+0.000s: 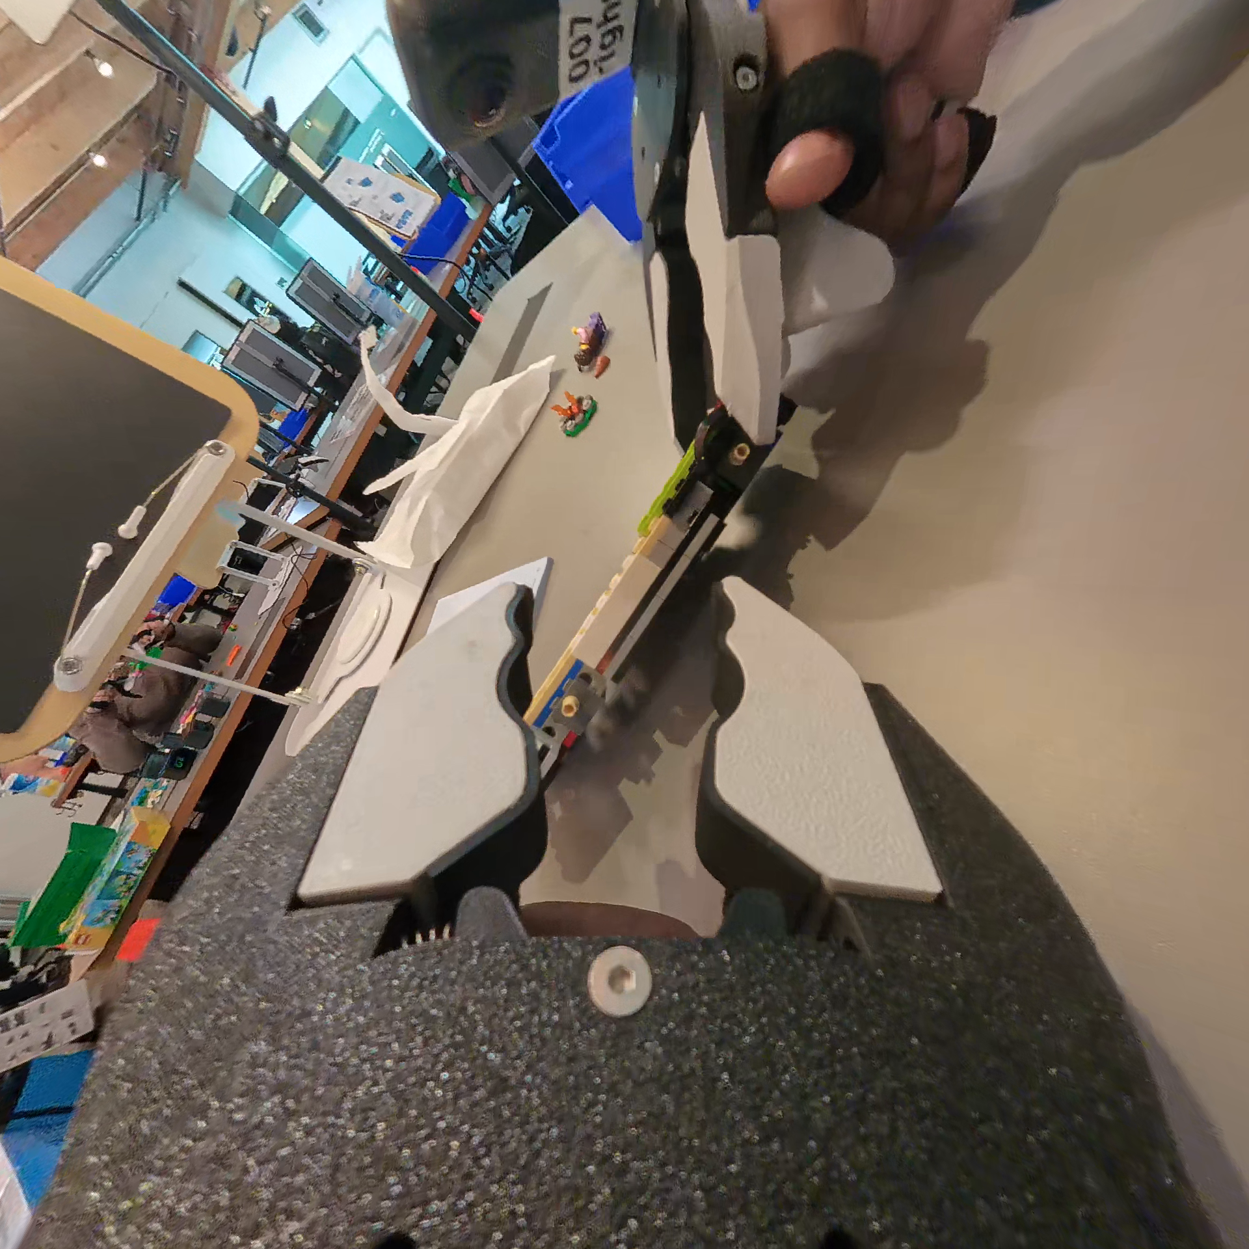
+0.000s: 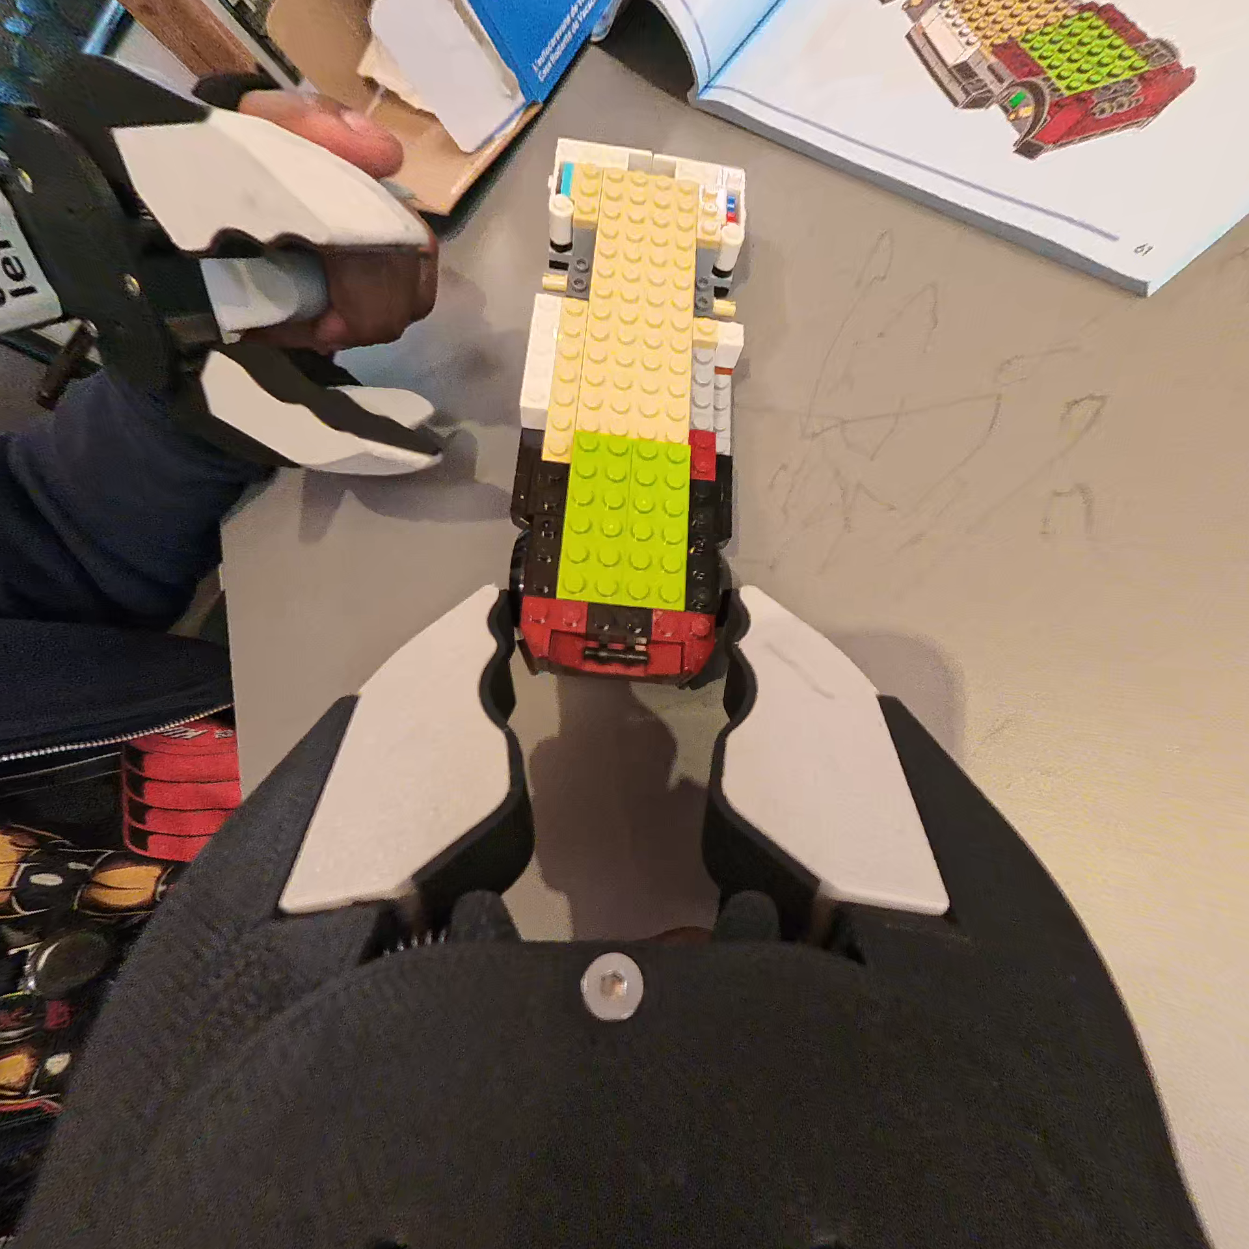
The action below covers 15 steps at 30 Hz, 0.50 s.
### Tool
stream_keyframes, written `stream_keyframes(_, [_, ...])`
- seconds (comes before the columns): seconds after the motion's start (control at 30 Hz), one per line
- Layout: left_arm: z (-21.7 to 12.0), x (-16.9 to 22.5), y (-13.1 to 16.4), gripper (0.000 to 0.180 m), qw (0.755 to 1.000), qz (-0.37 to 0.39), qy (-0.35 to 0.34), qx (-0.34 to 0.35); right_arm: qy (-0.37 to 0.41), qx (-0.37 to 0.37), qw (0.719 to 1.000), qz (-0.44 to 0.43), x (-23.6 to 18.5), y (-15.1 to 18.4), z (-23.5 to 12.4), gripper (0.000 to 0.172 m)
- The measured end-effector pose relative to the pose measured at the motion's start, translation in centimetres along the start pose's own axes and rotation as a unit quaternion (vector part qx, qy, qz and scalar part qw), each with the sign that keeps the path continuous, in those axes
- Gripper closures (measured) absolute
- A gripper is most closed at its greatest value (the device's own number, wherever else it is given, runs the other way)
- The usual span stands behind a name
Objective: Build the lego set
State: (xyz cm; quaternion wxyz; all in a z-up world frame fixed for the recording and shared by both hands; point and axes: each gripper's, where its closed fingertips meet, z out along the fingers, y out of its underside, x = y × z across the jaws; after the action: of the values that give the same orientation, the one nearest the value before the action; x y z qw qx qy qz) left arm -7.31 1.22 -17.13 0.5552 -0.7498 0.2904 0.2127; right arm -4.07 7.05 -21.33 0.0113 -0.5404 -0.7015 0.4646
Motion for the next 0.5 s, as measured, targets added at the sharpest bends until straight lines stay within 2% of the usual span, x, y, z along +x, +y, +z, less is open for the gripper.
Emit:
stream_keyframes(0.17, [-0.2,-0.5,0.1,0.129,1.000,-0.014,-0.007,0.004,0.017,-0.001,1.000,-0.022,0.1,-0.5,-0.2,0.111])
stream_keyframes(0.3, [-0.1,-0.4,0.4,0.129,1.000,-0.009,-0.007,-0.003,0.057,-0.005,0.995,-0.076,0.5,-0.7,0.0,0.111])
stream_keyframes(0.4, [0.0,-0.4,0.6,0.129,1.000,-0.002,-0.011,-0.010,0.119,-0.017,0.979,-0.167,1.2,-0.4,0.2,0.111])
stream_keyframes(0.5, [0.0,-0.4,0.9,0.129,1.000,0.002,-0.014,-0.017,0.186,-0.049,0.945,-0.263,1.7,0.4,0.3,0.112])
